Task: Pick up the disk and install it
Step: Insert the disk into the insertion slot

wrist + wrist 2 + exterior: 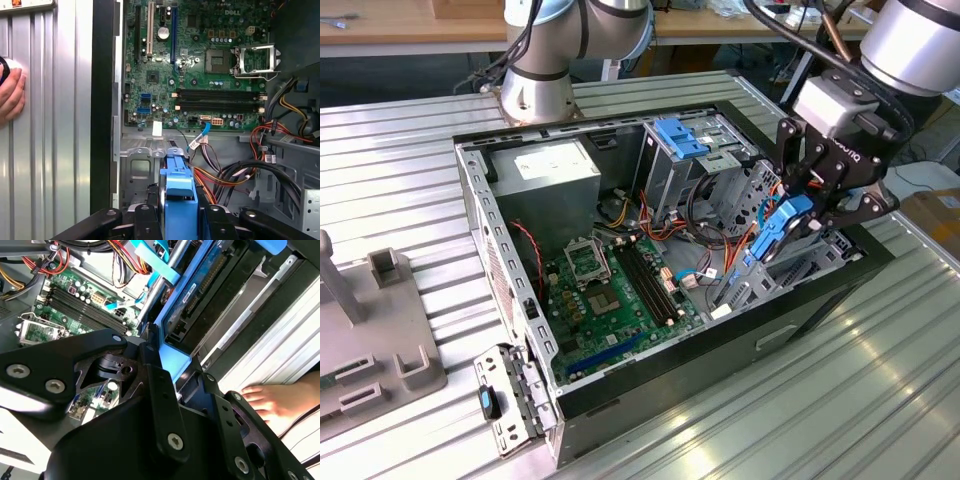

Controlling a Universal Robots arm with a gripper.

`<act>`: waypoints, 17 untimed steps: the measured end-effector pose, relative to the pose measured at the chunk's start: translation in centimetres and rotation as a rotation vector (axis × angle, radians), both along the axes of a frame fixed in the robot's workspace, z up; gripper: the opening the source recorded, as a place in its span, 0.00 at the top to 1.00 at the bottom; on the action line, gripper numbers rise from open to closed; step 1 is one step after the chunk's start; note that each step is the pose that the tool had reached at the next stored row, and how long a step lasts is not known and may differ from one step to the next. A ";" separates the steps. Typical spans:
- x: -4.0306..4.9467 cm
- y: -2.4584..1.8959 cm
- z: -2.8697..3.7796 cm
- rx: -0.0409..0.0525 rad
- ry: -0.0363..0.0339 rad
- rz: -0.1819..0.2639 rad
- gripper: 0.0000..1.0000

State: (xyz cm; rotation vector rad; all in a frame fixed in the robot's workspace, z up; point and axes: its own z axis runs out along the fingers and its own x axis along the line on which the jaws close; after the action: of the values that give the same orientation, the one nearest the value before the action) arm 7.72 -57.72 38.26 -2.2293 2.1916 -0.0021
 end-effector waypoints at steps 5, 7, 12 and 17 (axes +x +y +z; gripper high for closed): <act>0.00 -0.04 -1.18 -0.0001 0.0000 0.000 0.63; 0.00 -0.07 -1.90 -0.0001 0.0000 0.000 0.63; 0.00 -0.08 -2.05 0.0000 0.0000 0.000 0.63; 0.00 -0.08 -2.11 0.0010 -0.0001 0.000 0.62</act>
State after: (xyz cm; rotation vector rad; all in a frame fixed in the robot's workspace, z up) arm 7.72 -57.80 36.15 -2.2289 2.1909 -0.0010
